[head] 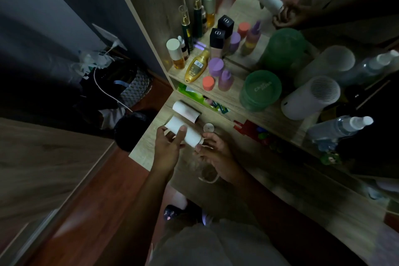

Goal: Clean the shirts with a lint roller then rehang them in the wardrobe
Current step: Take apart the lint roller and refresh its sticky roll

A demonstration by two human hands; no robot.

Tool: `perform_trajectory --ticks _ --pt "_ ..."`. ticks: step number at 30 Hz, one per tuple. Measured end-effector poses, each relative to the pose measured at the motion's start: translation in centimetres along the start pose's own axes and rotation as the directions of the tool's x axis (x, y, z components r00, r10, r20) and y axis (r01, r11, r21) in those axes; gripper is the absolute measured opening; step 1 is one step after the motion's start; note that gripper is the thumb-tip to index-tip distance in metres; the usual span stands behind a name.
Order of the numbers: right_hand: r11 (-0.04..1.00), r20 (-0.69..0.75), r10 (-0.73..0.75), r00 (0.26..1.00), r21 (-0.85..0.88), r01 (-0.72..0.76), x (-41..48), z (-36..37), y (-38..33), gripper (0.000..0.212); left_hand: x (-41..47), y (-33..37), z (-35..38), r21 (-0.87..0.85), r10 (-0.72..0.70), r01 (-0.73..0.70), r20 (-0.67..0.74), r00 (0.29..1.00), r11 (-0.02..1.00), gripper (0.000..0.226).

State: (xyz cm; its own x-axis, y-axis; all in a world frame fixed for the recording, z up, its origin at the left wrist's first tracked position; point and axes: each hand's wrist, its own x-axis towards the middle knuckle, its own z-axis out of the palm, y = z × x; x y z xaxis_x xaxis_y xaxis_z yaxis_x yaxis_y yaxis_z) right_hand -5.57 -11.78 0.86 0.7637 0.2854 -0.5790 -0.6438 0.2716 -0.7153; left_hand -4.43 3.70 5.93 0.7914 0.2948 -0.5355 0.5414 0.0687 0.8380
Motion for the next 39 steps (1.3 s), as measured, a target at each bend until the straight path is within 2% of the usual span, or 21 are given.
perform_trajectory --ticks 8,12,15,19,21,23,25,30,35,39 --pt "0.995 -0.126 -0.021 0.992 -0.096 0.009 0.6 0.1 -0.1 0.035 0.0 -0.1 0.1 -0.03 -0.005 0.005 0.002 1.0 1.0 0.047" --pt "0.996 -0.155 -0.055 0.986 -0.075 0.044 1.1 -0.6 -0.1 0.032 0.0 -0.3 0.2 -0.05 -0.001 0.0 -0.011 1.0 0.999 0.046" --pt "0.974 -0.233 -0.128 0.964 -0.211 0.079 2.2 -1.5 -0.2 0.034 0.0 -0.3 0.2 -0.068 -0.011 0.008 -0.038 0.999 0.998 0.045" --pt "0.851 -0.31 -0.249 0.918 -0.523 0.055 4.2 -3.5 0.2 0.04 0.3 -0.6 -0.2 -0.09 -0.02 0.014 -0.058 0.998 0.996 0.051" --pt "0.712 -0.311 -0.295 0.903 -0.702 -0.01 5.2 -4.5 0.7 0.035 0.3 -0.8 -0.4 -0.104 -0.03 0.023 -0.065 0.997 0.994 0.055" --pt "0.584 -0.294 -0.326 0.898 -0.81 -0.054 6.0 -5.1 1.2 0.03 0.4 -0.9 -0.6 -0.119 -0.033 0.026 -0.059 0.998 0.993 0.057" --pt "0.513 -0.289 -0.322 0.902 -0.854 -0.09 6.5 -5.3 1.8 0.03 0.4 -1.1 -0.8 -0.12 -0.028 0.021 -0.05 0.998 0.993 0.058" --pt "0.421 -0.311 -0.284 0.907 -0.89 -0.174 6.8 -5.7 2.7 0.043 0.4 -1.3 -1.2 -0.098 -0.027 0.024 -0.031 0.999 0.995 0.052" --pt "0.351 -0.254 -0.325 0.911 -0.927 -0.133 5.6 -5.8 2.4 0.05 0.3 -1.5 -1.6 -0.101 -0.019 0.016 -0.024 1.0 0.995 0.05" --pt "0.316 -0.243 -0.334 0.911 -0.939 -0.135 4.4 -5.3 2.0 0.046 0.1 -1.6 -2.2 -0.141 -0.015 0.013 -0.016 1.0 0.99 0.049"
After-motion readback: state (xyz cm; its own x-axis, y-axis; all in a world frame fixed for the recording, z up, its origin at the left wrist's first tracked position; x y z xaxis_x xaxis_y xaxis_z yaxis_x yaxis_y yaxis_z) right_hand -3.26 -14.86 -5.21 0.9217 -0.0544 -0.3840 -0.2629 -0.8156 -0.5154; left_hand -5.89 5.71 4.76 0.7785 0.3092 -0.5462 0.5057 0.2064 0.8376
